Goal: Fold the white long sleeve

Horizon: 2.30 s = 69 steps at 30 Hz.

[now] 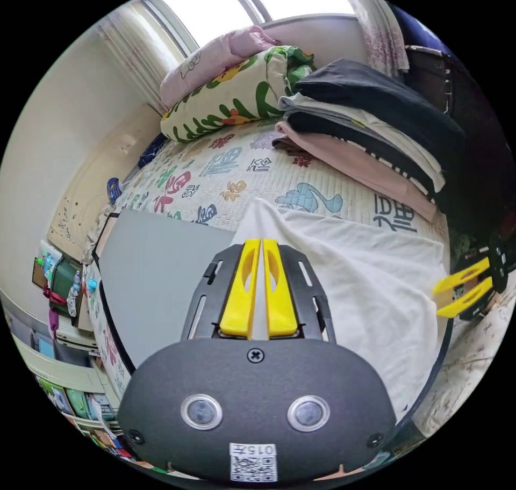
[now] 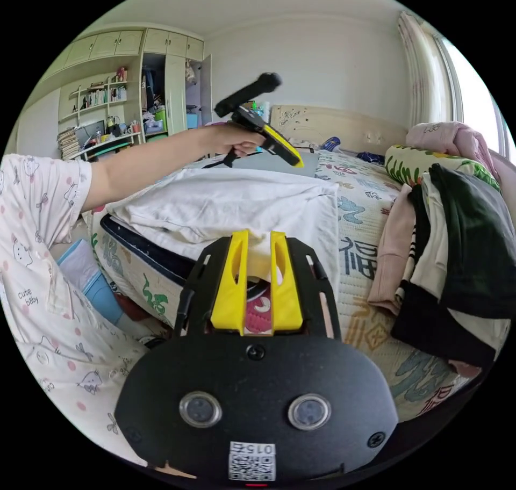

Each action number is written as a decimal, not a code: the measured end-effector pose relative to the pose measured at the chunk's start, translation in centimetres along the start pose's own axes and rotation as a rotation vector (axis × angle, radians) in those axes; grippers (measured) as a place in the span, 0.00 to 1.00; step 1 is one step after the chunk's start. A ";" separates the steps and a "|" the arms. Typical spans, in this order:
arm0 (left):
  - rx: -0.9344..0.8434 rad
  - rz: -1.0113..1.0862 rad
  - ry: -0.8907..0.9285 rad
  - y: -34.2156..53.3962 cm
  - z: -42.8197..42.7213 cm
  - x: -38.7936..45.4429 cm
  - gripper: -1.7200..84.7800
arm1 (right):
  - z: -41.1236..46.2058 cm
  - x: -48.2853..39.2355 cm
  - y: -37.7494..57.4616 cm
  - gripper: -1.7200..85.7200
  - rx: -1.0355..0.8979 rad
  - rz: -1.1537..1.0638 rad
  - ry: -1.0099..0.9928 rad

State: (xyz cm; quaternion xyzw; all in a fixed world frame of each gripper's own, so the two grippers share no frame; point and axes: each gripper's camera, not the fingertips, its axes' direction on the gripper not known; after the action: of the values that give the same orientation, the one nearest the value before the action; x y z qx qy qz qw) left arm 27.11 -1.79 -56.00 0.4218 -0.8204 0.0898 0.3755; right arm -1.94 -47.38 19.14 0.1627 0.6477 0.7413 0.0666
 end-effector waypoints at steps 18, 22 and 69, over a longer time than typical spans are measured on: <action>-0.199 -0.052 -0.043 -7.8 12.5 -3.2 0.02 | -8.8 0.6 -1.4 0.01 -0.015 -0.058 -0.091; -0.192 -0.059 -0.038 -7.7 11.5 -4.1 0.04 | -12.3 2.7 -1.3 0.07 0.096 0.068 0.027; 0.288 -0.625 0.191 33.8 -1.7 -10.2 0.03 | -10.6 -20.9 -13.7 0.02 0.162 -0.178 -0.702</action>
State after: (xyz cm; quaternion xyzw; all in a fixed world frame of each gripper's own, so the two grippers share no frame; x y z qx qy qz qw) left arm 6.06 26.58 -56.17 0.6907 -0.5918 0.1244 0.3966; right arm 12.68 -61.74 1.29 0.3548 0.6536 0.5781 0.3356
